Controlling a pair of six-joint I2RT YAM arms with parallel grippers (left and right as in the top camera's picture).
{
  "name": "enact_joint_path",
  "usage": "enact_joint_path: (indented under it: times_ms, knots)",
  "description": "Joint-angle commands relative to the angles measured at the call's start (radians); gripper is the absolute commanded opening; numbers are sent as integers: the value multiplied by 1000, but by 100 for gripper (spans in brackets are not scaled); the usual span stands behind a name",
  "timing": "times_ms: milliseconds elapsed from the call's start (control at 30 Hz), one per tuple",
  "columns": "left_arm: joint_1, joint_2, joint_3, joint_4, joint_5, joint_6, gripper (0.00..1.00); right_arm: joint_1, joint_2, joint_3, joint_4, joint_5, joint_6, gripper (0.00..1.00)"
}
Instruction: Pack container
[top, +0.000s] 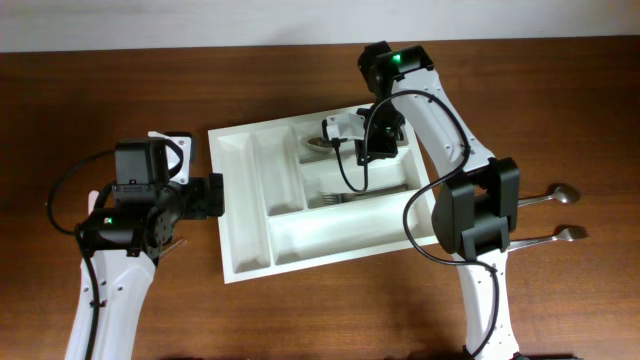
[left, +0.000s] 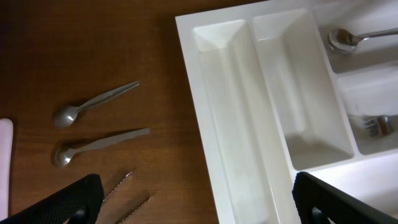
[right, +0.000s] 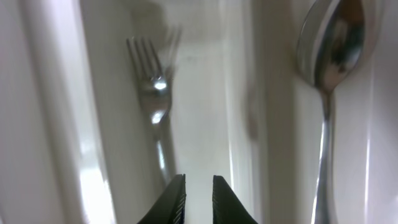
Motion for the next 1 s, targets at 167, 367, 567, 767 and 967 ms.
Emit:
enact_joint_path:
  times_ms: [167, 367, 567, 767, 967]
  knots:
    - [-5, 0, 23, -17, 14, 19, 99, -80, -89, -41, -55, -32, 62, 17]
    - [-5, 0, 23, -28, 14, 19, 99, -127, -238, -192, -27, -58, 63, 24]
    - [-4, 0, 23, -28, 10, 20, 99, -182, -488, -358, 131, -59, 307, 28]
    - [-3, 0, 23, -27, 10, 19, 99, -241, -747, -564, 328, -113, 587, 30]
    - [-4, 0, 23, -27, 10, 19, 99, -188, -800, -789, 437, -98, 724, 23]
